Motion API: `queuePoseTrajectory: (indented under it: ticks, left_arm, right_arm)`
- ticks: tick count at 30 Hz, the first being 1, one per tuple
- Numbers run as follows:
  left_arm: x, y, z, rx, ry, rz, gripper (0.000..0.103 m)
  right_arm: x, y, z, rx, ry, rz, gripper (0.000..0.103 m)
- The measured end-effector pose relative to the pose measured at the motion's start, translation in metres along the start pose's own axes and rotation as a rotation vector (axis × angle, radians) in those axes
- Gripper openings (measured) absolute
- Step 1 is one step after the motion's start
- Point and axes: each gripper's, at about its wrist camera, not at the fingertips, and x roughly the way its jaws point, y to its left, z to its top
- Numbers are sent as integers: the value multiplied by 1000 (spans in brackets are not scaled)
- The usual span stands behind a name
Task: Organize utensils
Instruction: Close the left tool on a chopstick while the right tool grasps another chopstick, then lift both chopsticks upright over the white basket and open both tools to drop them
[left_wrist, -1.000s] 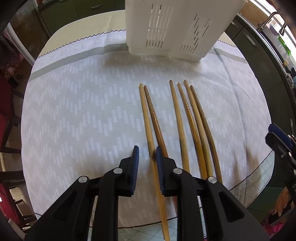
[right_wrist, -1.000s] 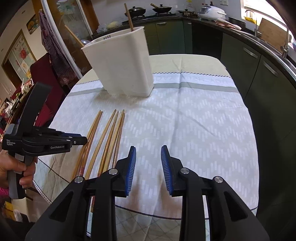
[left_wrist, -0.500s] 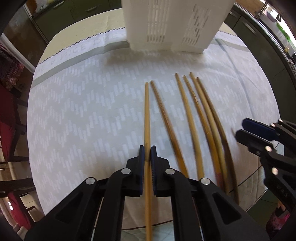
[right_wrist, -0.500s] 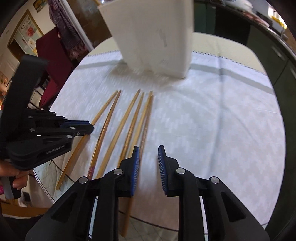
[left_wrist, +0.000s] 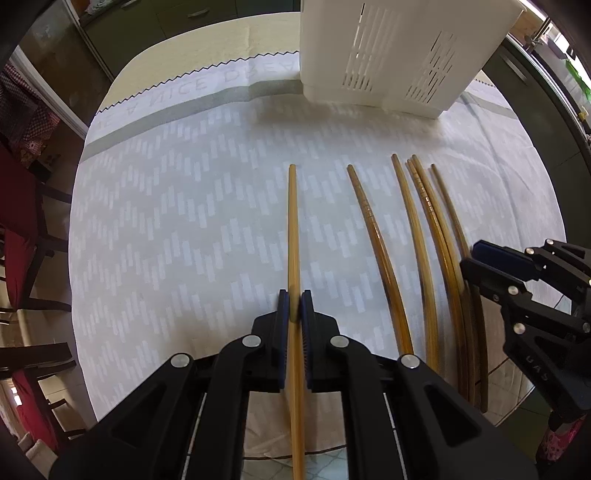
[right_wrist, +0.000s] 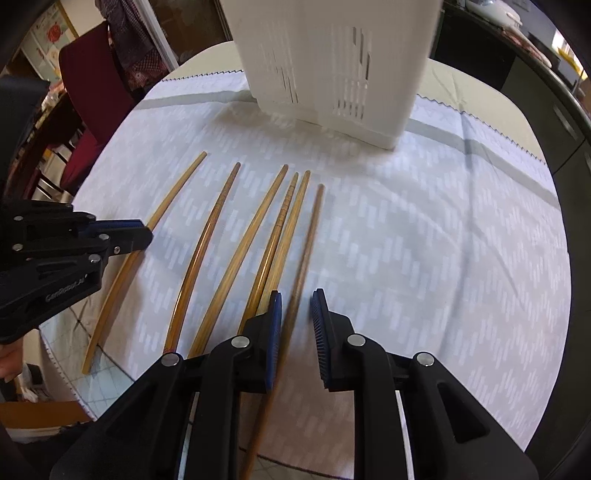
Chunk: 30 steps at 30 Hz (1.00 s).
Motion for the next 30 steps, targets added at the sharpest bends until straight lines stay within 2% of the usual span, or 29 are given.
queuePoseTrajectory:
  ticks: [7,11,18,22,30]
  left_arm:
    - [1,2,9,-11,3,8,7]
    - [4,0,17,-6,13,10,7]
    - [2,-6,20,5,10,8,7]
    - [-10,-7,21,-14,-34,1,7]
    - [-64,-1,21,-11,-191,-42,6]
  right_arm:
    - [7,10,16,-34,18,-56,16]
    - [10,7,20,-12,14,-37,8]
    - [7,-3,20,27,-5,-17,6]
    - [-16,-16,12,63,-75,39,6]
    - [-80,-36,-3,123,-271,83,6]
